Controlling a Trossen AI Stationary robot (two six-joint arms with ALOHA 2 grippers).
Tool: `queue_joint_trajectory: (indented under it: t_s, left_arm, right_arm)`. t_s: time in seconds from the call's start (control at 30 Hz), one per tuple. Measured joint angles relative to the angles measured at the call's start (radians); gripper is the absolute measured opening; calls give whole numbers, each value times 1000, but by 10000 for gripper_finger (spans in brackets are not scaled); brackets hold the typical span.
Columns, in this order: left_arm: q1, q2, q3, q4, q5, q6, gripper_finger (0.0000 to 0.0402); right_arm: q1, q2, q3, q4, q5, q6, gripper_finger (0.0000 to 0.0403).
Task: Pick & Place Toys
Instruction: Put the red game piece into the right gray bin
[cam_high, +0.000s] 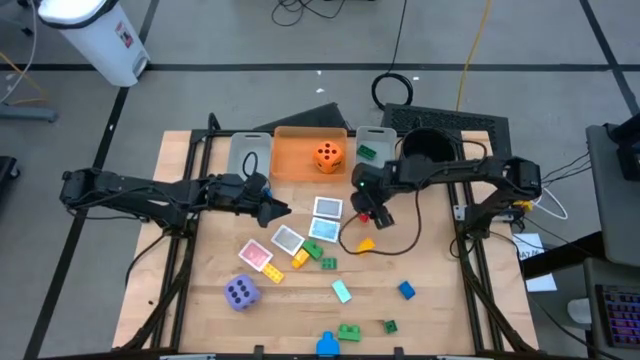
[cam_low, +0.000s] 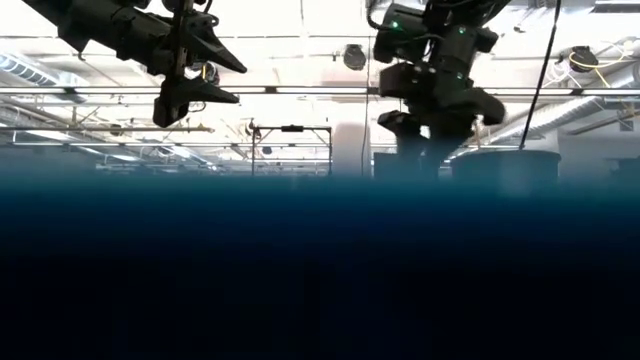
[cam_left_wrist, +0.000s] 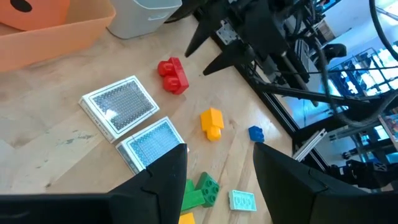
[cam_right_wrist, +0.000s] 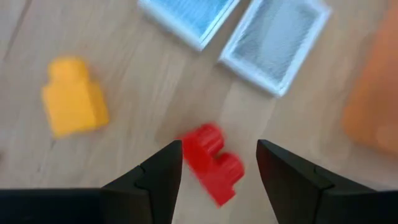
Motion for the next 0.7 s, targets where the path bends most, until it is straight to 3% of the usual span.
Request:
queue_joint_trajectory:
  t_s: [0.7]
  left_arm:
    - [0, 0, 0, 0, 0, -7, 189]
  right_arm:
    - [-6, 164, 1, -19, 19, -166, 196]
